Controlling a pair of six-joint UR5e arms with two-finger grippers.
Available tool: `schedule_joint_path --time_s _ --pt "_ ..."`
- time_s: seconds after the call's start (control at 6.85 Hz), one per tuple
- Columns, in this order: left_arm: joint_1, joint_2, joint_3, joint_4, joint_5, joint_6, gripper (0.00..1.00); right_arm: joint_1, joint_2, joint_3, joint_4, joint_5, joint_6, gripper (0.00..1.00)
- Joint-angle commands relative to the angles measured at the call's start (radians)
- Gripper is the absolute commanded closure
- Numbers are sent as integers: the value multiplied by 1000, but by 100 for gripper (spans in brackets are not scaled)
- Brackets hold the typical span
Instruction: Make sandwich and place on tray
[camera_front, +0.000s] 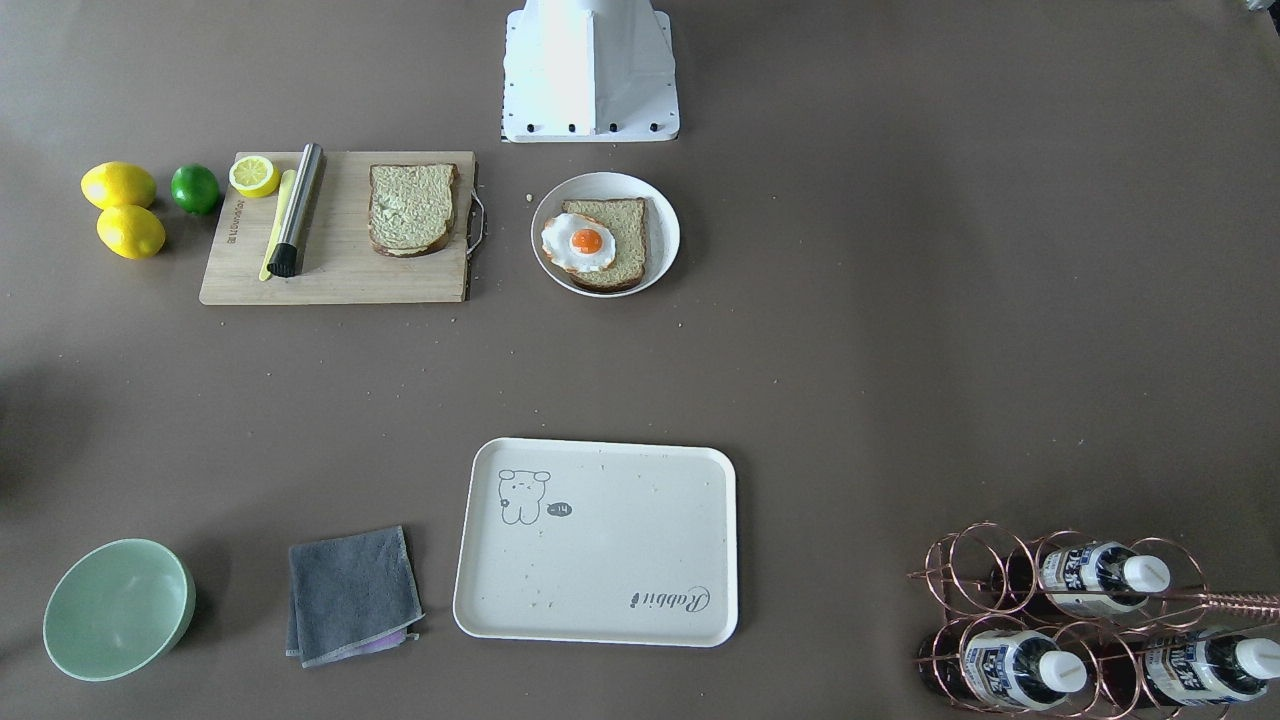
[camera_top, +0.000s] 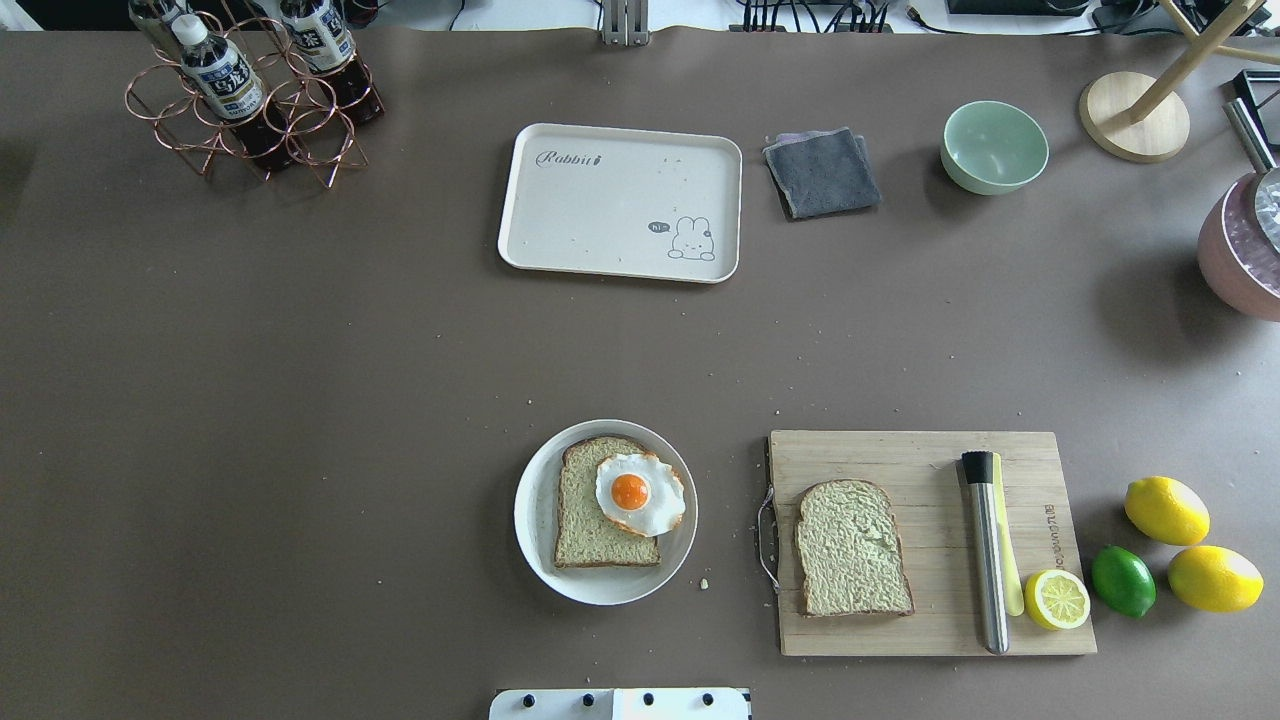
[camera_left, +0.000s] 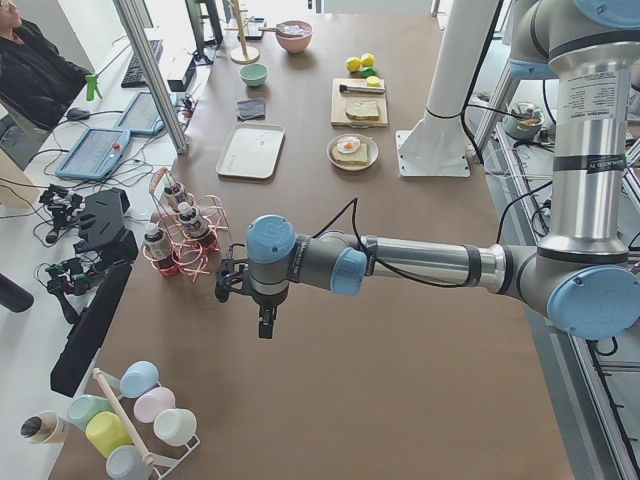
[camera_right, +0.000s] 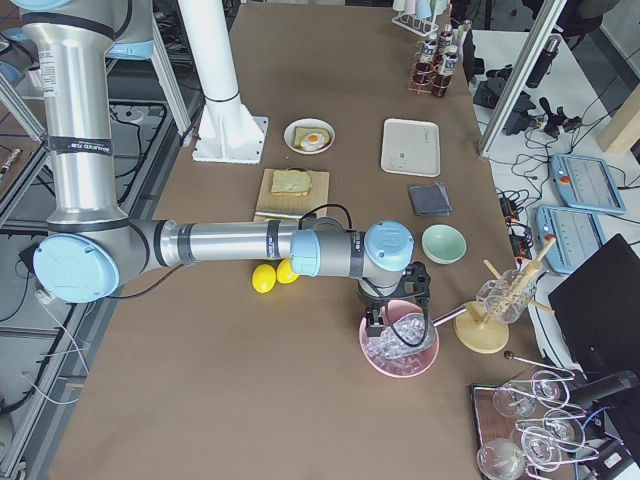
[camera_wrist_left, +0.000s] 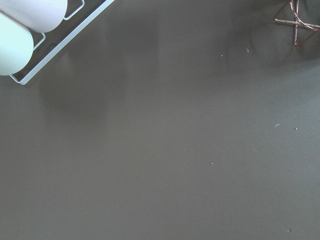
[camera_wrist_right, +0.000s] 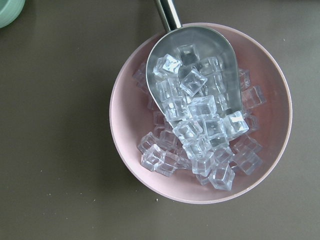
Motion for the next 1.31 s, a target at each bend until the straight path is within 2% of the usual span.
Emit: schedule_joint_path --time_s 0.0,0.58,0.88,1.17 --pt "0 5 -2 0 0 -1 3 0 -1 4 1 0 -6 1" --pt "0 6 -4 -3 1 -1 3 0 0 10 1 2 -7 0" --pt "0 6 -1 -15 1 -3 3 0 -6 1 63 0 2 0" --pt "-2 23 -1 -70 0 -3 3 0 -6 -5 65 -1 2 0"
